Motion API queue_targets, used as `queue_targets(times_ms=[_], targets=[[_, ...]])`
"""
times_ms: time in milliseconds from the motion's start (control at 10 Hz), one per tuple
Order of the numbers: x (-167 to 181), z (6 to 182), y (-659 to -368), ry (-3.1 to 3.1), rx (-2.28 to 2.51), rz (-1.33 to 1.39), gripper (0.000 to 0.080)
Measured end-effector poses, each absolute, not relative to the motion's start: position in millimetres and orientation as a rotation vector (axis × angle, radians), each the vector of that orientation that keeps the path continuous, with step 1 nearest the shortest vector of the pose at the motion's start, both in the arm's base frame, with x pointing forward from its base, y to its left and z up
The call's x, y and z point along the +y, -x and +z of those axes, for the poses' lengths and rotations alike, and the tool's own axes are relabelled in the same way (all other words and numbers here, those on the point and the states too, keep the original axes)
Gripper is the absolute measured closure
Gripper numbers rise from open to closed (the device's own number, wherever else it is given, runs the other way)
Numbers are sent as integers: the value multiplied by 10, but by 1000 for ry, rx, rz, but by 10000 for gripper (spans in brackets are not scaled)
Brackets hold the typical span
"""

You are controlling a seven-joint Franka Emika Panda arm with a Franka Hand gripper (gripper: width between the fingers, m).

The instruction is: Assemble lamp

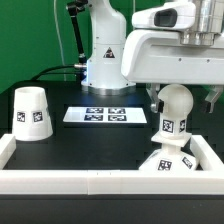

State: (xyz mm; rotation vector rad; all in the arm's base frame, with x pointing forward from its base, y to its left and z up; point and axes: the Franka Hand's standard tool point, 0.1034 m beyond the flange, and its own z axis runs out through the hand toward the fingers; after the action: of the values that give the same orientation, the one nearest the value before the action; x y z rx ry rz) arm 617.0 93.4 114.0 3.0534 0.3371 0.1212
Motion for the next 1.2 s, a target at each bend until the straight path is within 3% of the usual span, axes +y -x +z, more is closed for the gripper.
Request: queue_targets(times_ms=[300, 500, 700, 800, 1000, 1200], targets=[[967, 1145, -6084, -3054, 342, 122, 101], [952, 1285, -5884, -3060, 335, 117, 101], [679, 1524, -5528, -3081, 299, 132, 101], [506, 1555, -5391, -3089, 294, 122, 101], [80, 1524, -5222, -3102, 340, 139, 101], [-276, 1285, -5056, -3105, 311, 117, 101]])
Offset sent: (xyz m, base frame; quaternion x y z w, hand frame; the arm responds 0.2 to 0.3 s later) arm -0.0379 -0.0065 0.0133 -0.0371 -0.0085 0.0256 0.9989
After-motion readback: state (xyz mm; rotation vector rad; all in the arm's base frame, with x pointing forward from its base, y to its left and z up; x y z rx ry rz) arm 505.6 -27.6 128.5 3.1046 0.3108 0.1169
